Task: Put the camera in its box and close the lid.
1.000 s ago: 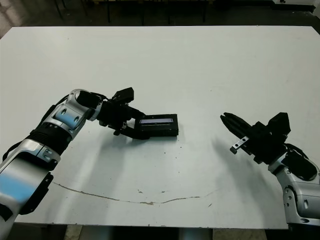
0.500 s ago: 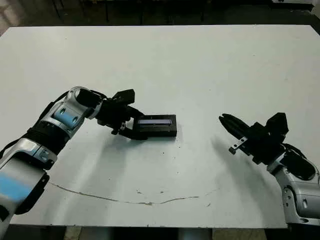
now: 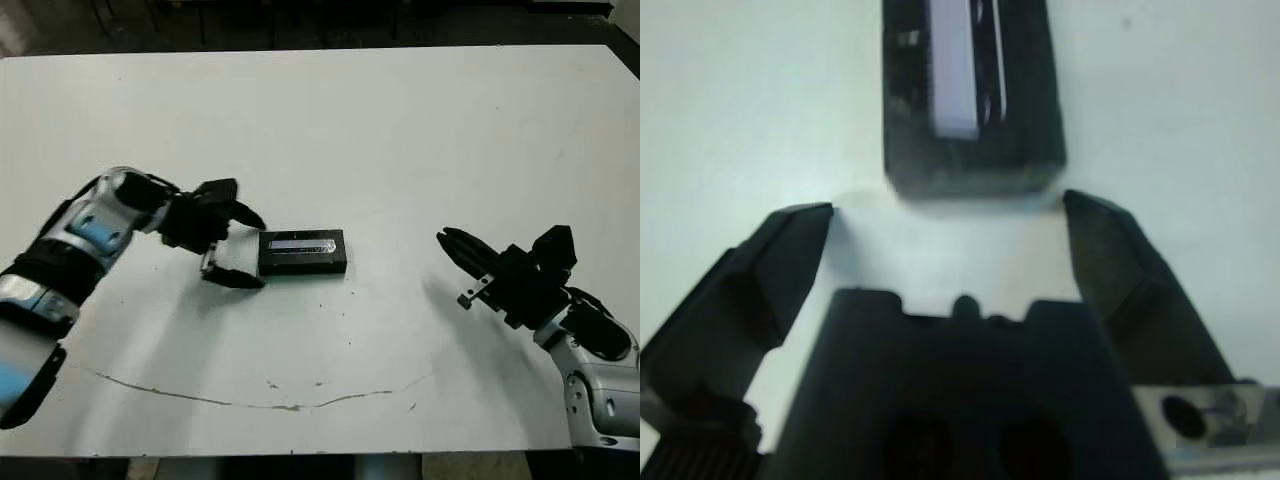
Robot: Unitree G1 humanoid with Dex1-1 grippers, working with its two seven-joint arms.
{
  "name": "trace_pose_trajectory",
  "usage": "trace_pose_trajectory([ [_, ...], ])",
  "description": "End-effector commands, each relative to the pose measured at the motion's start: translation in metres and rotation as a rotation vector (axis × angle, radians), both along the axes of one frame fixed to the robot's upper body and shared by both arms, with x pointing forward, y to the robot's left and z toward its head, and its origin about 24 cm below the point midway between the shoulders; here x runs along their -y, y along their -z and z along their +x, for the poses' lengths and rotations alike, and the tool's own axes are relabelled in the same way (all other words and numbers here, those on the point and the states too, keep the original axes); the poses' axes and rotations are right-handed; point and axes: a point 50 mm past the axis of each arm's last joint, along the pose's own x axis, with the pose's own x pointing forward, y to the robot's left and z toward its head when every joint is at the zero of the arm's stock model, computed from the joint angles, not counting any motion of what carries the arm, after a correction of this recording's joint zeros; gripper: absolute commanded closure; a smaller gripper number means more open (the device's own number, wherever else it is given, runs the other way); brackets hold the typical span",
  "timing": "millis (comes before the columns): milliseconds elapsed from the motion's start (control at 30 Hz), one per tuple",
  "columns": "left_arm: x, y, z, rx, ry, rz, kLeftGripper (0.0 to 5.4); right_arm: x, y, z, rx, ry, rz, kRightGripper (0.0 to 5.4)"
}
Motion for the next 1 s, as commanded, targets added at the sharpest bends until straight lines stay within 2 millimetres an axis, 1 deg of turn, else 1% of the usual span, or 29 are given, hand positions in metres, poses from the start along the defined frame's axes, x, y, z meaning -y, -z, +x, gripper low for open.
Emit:
trace_pose_trajectory([
  [33,-0.048,0.051,-0.029,-0.157,-0.092,0.166,0.02,0.001,0.006,-0.001,-0.030,-0.013,0.010,5.40],
  [233,-0.085,0.048,-0.043,-0.160,-0.188,0.180,0.02,0.001,0.004,-0.002,-0.042,0.007,-0.006,5.40],
  [367,-0.105,0.039,-0.053,-0.112,-0.243,0.156,0.02,0.000,0.005,-0.001,-0.046,0.000,0.008,5.40],
  [467,-0.112,0.026,-0.056,-0.016,-0.368,0.045,0.02,-0.002,0.005,-0.001,-0.038,0.000,0.005,5.40],
  [500,-0.110,0.021,-0.056,0.053,-0.463,-0.042,0.02,-0.003,0.006,0.000,-0.037,0.002,0.008,5.40],
  [533,-0.104,0.017,-0.058,0.141,-0.565,-0.145,0.09,-0.003,0.006,0.000,-0.032,0.005,0.011,5.40],
  [600,-0.087,0.008,-0.064,0.324,-0.763,-0.348,0.28,-0.004,0.007,0.000,-0.018,0.013,0.012,5.40],
  [633,-0.075,0.003,-0.067,0.398,-0.823,-0.440,0.45,-0.005,0.007,0.001,-0.013,0.017,0.010,5.40],
  [700,-0.053,-0.008,-0.072,0.485,-0.889,-0.585,0.81,-0.006,0.007,0.001,-0.009,0.023,0.013,5.40],
  [767,-0.027,-0.021,-0.077,0.522,-0.918,-0.708,1.16,-0.008,0.005,0.002,0.005,0.027,0.005,5.40],
  [833,0.000,-0.033,-0.083,0.522,-0.927,-0.801,1.58,-0.009,0.004,0.003,0.017,0.033,-0.002,5.40],
  [967,0.041,-0.047,-0.093,0.481,-0.931,-0.897,2.28,-0.013,0.003,0.004,0.026,0.071,-0.016,5.40],
  [1000,0.048,-0.049,-0.095,0.470,-0.932,-0.912,2.49,-0.014,0.003,0.004,0.027,0.084,-0.018,5.40],
])
